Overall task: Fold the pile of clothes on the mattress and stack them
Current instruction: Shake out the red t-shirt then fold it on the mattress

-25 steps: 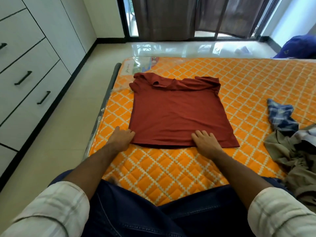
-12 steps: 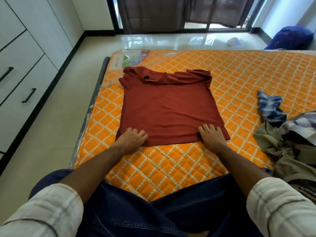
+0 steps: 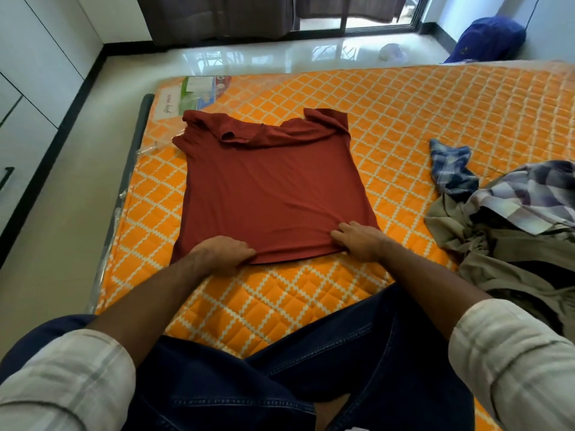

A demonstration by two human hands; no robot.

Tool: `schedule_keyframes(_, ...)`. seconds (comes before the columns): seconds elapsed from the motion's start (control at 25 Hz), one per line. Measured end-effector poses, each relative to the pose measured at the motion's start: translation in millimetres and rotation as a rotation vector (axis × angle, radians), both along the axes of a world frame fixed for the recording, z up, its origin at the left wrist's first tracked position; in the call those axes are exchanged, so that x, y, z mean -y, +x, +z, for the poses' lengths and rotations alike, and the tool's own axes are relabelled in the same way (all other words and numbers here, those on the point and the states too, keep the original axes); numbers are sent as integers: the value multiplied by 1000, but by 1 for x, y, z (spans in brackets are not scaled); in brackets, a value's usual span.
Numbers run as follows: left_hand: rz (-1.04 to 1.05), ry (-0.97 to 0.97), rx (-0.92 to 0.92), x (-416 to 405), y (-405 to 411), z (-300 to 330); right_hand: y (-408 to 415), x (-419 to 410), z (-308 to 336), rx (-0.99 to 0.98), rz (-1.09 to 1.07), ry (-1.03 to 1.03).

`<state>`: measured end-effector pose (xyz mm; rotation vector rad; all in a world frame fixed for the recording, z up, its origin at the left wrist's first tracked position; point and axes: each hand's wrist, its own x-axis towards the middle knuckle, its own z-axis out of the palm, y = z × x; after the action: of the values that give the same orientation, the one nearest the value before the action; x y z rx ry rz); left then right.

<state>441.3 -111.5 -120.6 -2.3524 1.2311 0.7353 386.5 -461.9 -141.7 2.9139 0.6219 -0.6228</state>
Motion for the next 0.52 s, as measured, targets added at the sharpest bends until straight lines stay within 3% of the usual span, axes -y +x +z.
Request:
schedule_keyframes(0.12,37,68,-204,2,-7,7,-14,-1,-1,-136,46,127)
schedule_keyframes(0.2,275,62,-394,11,1,16,-10,0,9,-352,-111,260)
schedule_keyframes(0.28,391,-60,-375,24,25,18,10,1,20,-478,-311,338)
schedule_keyframes(0.32,320,-155,-239,30,40,15,25,1,23,-421,-351,388)
schedule_keyframes(0.4,197,-334,45,48,75,3,59,-1,18,-110,-337,446)
schedule_keyframes(0.52,247,-396,232,71,115,-19,96,-12,-17,178,-305,325)
